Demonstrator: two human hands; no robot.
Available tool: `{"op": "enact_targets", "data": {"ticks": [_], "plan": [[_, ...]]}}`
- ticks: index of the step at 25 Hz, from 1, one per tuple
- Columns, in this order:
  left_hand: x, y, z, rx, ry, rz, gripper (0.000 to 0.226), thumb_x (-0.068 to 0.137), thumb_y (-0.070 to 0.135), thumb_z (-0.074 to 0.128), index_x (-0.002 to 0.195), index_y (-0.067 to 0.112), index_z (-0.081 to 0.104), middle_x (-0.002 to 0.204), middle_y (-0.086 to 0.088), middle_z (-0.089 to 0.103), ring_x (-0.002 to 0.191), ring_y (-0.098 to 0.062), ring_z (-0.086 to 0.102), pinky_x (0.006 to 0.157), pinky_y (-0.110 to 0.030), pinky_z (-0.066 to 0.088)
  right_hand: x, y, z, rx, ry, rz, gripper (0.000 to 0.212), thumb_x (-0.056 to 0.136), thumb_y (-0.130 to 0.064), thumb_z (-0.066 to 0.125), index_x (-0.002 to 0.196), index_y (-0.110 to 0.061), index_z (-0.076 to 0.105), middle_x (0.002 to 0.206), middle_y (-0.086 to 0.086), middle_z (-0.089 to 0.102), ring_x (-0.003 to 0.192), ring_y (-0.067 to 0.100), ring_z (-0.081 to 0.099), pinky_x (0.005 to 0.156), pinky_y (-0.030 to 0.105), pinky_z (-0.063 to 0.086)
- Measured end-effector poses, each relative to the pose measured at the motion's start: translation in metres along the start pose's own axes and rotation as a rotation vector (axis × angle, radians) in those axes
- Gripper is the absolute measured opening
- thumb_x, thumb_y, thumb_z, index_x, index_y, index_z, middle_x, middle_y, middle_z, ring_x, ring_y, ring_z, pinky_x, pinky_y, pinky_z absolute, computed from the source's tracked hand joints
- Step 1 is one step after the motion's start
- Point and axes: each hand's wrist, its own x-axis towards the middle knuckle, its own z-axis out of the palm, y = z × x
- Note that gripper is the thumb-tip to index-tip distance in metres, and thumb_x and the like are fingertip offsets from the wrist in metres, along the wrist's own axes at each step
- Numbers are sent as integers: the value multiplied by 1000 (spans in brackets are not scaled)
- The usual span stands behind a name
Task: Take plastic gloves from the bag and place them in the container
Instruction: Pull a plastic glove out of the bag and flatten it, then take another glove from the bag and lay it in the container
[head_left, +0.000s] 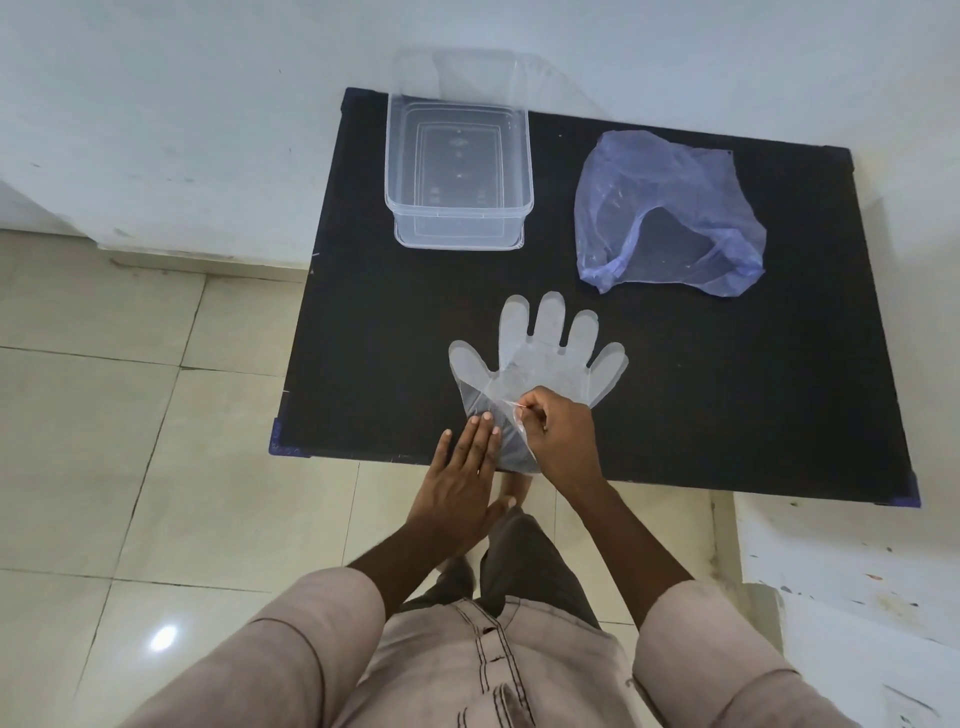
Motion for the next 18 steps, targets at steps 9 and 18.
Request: {"op": "enact_targets", "data": {"ticks": [9,18], "plan": [[-1,-1,-17,16,-65,51,84,96,59,26,151,9,-12,162,-12,-14,147,-29,-17,118,-49,-6,40,-23,-84,-187,42,-133,11,92,-14,57,91,-9,67,88,11,72,73,19,62,71,32,52],[1,-3,-41,80,-170,100,83,95,59,26,152,5,-1,163,-14,-1,150,-30,-3,119,-51,8,78,-47,-166,-320,159,-149,15,90,-13,55,82,-13,68,77,3,69,68,17,61,63,25,42]]}}
